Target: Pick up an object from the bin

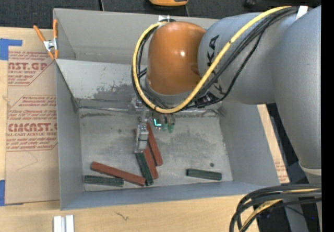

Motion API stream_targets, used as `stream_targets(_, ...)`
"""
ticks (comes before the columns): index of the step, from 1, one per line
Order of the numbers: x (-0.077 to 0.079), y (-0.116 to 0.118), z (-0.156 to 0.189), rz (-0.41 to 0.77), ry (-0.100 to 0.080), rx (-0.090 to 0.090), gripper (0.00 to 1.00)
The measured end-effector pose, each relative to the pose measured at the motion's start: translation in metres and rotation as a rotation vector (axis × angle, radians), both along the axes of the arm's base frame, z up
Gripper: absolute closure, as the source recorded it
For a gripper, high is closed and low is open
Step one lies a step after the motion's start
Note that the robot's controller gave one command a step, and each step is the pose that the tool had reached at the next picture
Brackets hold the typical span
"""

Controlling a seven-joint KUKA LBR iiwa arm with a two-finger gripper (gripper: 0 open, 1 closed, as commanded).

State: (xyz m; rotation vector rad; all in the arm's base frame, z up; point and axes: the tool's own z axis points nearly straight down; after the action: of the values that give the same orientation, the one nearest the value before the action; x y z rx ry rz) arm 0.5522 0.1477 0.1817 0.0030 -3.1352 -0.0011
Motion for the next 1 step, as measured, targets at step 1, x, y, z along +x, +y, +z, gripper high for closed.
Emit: stream_targets(1,0.0020,-0.0008,0.0044,-0.002,-0.008,0.001,0.00)
